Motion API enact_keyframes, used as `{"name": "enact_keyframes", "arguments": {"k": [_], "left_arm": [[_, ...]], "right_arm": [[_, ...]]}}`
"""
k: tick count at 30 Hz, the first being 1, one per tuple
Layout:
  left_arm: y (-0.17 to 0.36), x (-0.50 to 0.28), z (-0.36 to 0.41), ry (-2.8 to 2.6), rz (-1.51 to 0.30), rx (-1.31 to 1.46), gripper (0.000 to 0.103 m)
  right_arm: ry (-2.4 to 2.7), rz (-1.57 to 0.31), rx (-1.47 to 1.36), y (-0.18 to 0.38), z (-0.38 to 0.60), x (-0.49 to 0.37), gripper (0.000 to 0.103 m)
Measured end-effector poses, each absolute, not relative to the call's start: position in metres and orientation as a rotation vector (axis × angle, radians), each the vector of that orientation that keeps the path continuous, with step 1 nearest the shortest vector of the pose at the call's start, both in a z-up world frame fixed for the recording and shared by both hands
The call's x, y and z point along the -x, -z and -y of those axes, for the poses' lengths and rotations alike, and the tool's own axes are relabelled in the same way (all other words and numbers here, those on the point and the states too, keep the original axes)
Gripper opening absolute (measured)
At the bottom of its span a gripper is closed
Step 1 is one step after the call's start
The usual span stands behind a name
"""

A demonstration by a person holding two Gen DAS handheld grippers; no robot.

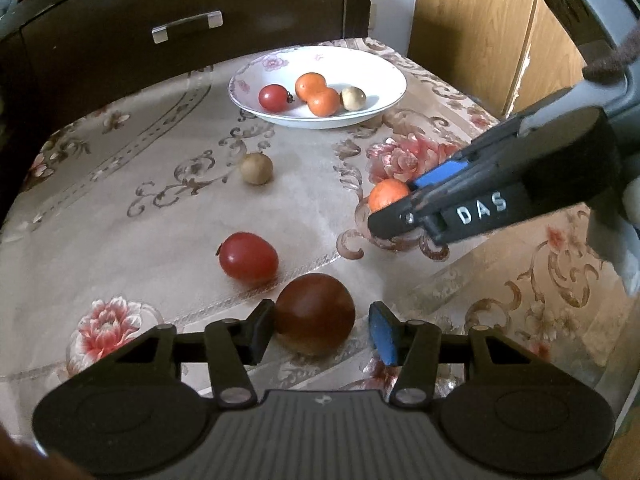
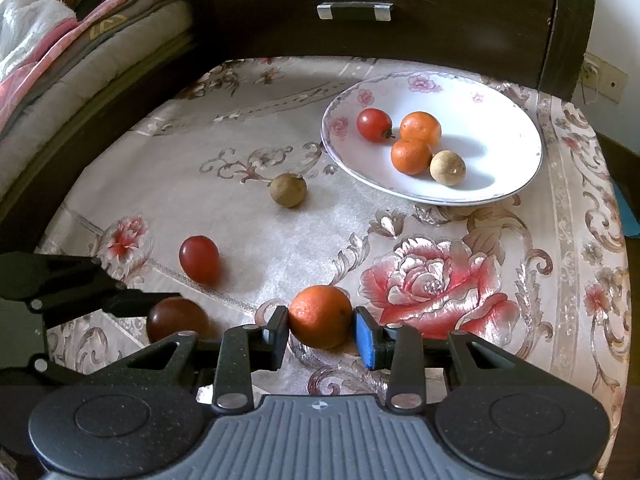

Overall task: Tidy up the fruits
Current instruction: 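Lift the tangerine and dark tomato off the cloth with both tools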

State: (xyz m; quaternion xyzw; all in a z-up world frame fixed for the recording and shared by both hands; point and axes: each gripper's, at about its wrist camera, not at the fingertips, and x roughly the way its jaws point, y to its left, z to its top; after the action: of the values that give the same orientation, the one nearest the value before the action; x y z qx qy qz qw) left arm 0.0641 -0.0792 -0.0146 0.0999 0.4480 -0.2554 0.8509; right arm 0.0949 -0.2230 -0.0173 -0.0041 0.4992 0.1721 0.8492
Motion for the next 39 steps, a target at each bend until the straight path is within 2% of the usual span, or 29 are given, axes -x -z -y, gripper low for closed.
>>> {"name": "enact_keyframes", "arguments": {"k": [4, 8, 39], "left_arm": [[0.014, -0.065, 0.079, 0.537, -0.943, -0.206, 0.057], [0.014, -0.066, 0.08, 0.518, -0.932, -0.215, 0.048], [0.01, -0.069, 0.087, 0.507, -0.927, -0.25, 0.047]], "right_arm": [[-0.366, -1.042, 0.024, 0.017, 0.222, -0.094, 0.031], [-0.368, -1.039, 0.028, 0.017, 0.222, -0.095, 0.031], [-0.291, -1.037, 0.131, 0.003, 0.218, -0.064, 0.028]]}}
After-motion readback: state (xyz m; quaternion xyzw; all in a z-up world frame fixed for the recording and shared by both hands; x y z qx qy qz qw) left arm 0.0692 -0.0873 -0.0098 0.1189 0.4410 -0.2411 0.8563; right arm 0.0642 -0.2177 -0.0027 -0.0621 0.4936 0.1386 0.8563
